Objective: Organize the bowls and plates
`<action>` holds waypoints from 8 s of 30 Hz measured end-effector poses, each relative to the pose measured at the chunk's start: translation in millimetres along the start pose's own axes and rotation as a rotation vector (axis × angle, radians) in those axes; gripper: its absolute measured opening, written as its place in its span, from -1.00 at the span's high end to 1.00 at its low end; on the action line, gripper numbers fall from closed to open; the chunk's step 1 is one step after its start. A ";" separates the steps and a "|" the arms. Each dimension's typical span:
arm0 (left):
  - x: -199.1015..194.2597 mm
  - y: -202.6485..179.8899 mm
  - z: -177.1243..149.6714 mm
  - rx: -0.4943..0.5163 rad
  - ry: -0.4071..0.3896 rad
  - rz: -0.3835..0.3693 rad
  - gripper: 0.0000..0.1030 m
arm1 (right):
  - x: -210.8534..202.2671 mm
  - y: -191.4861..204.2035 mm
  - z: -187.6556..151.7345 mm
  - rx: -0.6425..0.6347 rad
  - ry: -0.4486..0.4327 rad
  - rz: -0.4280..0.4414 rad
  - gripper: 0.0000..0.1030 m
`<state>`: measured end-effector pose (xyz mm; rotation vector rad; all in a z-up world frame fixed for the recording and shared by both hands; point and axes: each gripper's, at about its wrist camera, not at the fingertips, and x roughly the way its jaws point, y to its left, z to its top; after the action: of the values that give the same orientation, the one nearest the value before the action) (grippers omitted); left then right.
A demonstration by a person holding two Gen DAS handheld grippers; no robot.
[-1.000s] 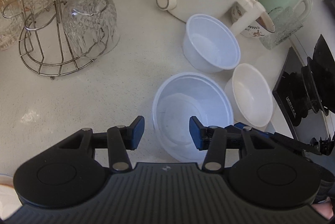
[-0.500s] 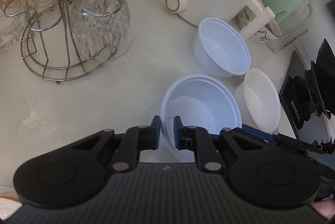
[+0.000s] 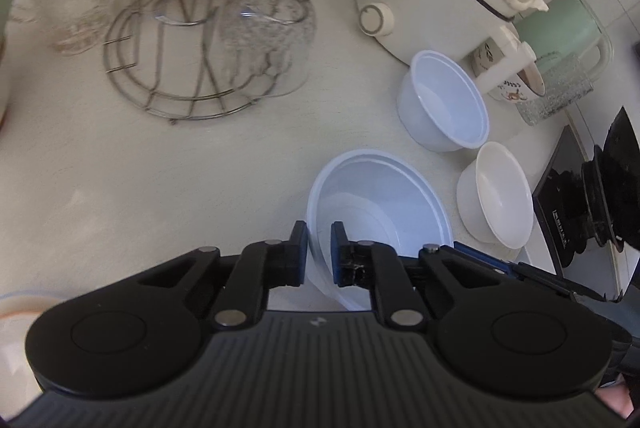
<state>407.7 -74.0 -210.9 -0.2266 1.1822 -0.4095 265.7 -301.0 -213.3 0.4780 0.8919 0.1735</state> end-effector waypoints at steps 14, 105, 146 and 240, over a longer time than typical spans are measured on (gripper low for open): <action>-32.7 20.5 -30.4 -0.016 -0.016 0.022 0.73 | 2.1 26.4 -13.7 -0.083 0.063 0.020 0.56; -133.7 -72.0 1.0 0.204 -0.225 -0.065 0.44 | -131.3 70.5 42.0 -0.162 -0.355 -0.164 0.52; 21.4 -103.0 94.1 0.153 -0.040 -0.044 -0.09 | -30.9 -31.2 123.1 -0.080 -0.153 -0.290 0.23; -79.9 -71.3 27.9 0.092 -0.145 -0.107 0.78 | -74.1 11.6 52.5 0.101 -0.106 -0.040 0.70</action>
<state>394.6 -105.7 -105.7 -0.2364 1.0089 -0.5312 261.2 -333.1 -127.7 0.5582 0.8086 0.0659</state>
